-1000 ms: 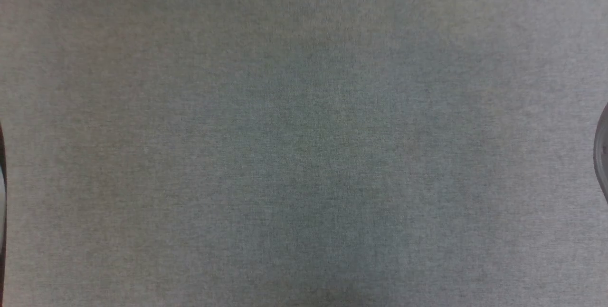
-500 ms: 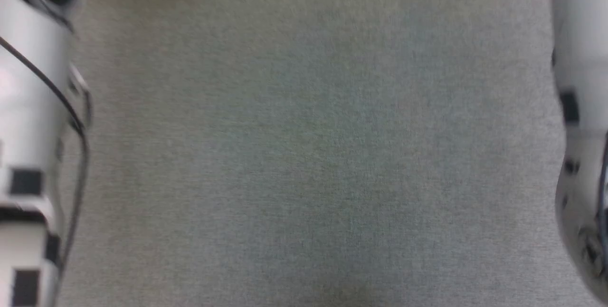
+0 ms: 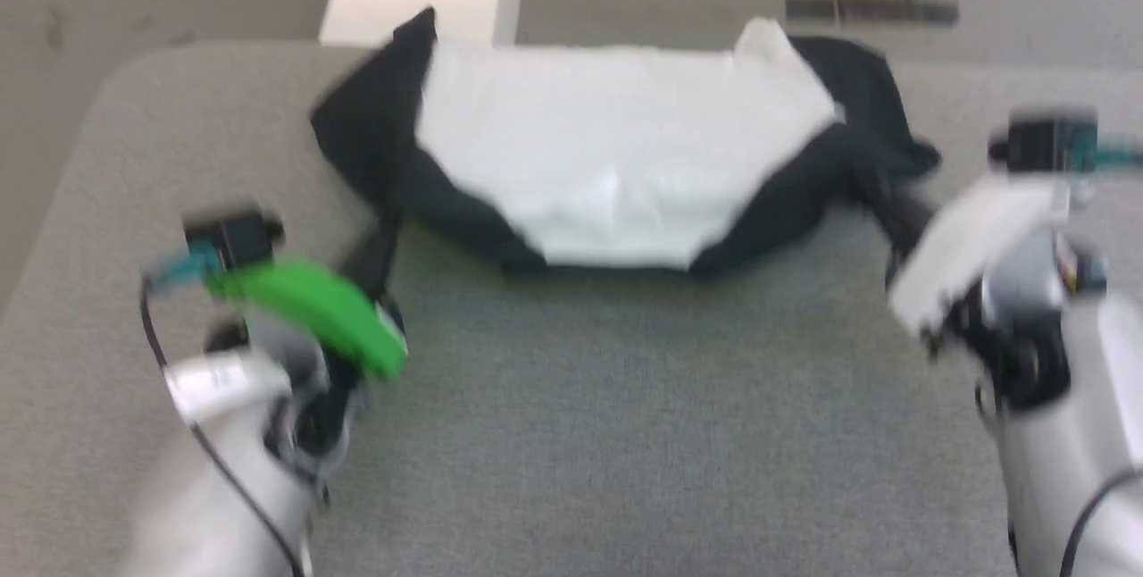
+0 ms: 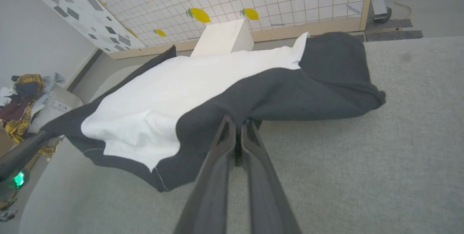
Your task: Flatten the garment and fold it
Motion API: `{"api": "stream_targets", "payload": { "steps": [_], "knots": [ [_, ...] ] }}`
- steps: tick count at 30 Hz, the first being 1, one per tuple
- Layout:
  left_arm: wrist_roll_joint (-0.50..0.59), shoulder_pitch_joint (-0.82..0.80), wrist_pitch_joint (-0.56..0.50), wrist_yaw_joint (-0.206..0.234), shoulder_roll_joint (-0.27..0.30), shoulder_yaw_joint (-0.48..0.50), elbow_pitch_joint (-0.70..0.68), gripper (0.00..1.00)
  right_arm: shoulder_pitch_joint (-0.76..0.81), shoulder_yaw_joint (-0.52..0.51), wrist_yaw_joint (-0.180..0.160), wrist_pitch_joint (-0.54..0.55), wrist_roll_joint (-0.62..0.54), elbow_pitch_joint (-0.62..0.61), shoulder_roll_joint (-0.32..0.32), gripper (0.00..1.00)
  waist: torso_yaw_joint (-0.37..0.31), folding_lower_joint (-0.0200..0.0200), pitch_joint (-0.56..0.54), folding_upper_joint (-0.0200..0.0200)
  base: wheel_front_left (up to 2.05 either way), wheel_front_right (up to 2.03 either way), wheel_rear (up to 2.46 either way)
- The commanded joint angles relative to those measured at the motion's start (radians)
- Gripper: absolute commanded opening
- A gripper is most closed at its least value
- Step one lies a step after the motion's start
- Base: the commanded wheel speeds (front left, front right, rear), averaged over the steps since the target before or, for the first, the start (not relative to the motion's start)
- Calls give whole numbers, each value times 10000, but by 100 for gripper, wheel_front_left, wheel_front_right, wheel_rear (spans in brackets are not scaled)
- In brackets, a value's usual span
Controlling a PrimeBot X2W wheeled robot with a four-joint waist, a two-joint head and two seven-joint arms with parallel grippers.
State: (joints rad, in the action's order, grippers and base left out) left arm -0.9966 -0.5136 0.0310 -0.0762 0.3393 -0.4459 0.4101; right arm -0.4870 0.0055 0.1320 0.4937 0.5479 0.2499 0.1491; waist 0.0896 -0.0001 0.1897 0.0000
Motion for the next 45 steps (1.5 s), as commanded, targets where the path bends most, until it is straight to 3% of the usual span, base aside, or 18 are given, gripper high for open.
{"api": "stream_targets", "payload": {
  "steps": [1,7,19,26,32,33,34,35,36,37,45],
  "knots": [
    [-144,556,-2,193,-1,-24,-315,0,580,-71,-13,123,51,-368,-28,0,117,1,-1210,0,0,0,0],
    [-335,2754,-782,1145,407,-424,-1497,0,2971,-431,-13,730,-61,-1613,-171,0,-68,1,-1676,0,0,0,0],
    [-694,5303,-3682,3625,1834,-1174,-3593,0,5891,-565,-13,3037,-252,-3270,272,0,-109,1,-2043,0,0,0,0],
    [-1000,5957,-4805,4309,2255,-1492,-4312,0,6668,-566,-13,4606,-196,-3818,333,0,-99,1,-1971,0,0,0,0],
    [-795,5815,-4575,4417,2260,-1428,-4206,0,6674,-251,-13,4978,-636,-3761,351,0,-74,1,-1893,0,0,0,0],
    [-845,5778,-4517,4377,2183,-1383,-4174,9,6647,-203,-13,4968,-673,-3689,315,0,-67,1,-1887,0,0,0,0],
    [-849,5747,-4543,4345,2175,-1402,-4145,36,6632,-166,-13,4989,-698,-3628,300,0,-64,1,-1886,0,0,0,0],
    [-831,5692,-4501,4314,2165,-1384,-4135,100,6600,-127,-13,4933,-736,-3606,295,4,-61,1,-1898,0,0,0,0],
    [-889,5677,-4505,4295,2132,-1352,-4127,100,6582,-99,-13,4887,-750,-3591,289,83,-62,1,-1913,0,0,0,0],
    [-885,5651,-4548,4296,2168,-1356,-4130,100,6572,-75,-13,4878,-750,-3579,291,100,-71,1,-1933,0,0,0,0],
    [-1444,5756,-4631,4352,2476,-697,-5225,100,6391,-588,-13,4813,-212,-4214,270,100,-213,1,-2201,0,0,0,0]
  ]
}}
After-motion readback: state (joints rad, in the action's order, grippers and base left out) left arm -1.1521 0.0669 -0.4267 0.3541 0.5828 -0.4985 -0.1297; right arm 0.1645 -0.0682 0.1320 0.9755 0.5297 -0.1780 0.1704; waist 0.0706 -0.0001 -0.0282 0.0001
